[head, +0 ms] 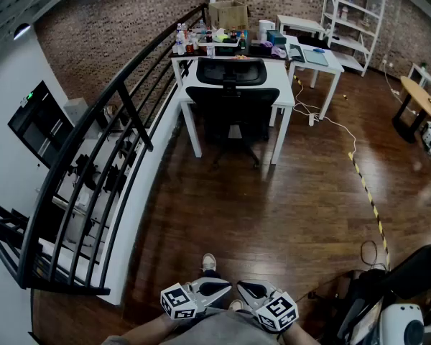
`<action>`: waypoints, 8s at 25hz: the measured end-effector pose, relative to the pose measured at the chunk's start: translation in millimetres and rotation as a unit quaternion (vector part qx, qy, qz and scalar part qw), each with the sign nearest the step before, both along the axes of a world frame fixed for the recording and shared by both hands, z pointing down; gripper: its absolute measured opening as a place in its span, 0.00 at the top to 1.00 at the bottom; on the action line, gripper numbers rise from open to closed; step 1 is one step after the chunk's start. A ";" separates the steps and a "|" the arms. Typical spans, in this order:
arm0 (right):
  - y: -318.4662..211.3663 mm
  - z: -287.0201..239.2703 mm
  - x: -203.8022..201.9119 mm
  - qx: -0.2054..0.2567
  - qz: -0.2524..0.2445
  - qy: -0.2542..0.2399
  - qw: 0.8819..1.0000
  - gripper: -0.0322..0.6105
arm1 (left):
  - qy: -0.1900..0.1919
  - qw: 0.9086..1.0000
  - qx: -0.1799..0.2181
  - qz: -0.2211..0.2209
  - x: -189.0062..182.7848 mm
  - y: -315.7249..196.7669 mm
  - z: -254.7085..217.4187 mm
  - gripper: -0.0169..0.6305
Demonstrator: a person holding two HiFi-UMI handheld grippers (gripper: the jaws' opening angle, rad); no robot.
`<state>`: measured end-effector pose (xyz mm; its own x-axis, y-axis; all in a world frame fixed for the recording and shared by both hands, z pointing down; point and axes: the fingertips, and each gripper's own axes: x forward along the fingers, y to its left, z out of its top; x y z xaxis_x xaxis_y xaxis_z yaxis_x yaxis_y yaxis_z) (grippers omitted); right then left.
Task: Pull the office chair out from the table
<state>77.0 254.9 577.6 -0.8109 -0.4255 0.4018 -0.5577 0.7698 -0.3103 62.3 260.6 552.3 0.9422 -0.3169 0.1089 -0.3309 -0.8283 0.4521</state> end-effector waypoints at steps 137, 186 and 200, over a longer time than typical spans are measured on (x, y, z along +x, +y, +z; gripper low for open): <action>-818.3 -175.3 13.4 0.222 -0.029 0.056 0.973 0.47 | -0.058 0.970 0.223 0.074 -141.7 -824.6 -160.8 0.66; -535.4 -168.1 19.9 0.235 -0.050 0.038 0.970 0.57 | -0.063 0.973 0.209 0.078 -141.2 -548.7 -156.3 0.65; -443.1 -167.2 7.7 0.221 -0.029 0.040 0.974 0.57 | -0.059 0.970 0.217 0.092 -153.1 -464.9 -156.6 0.64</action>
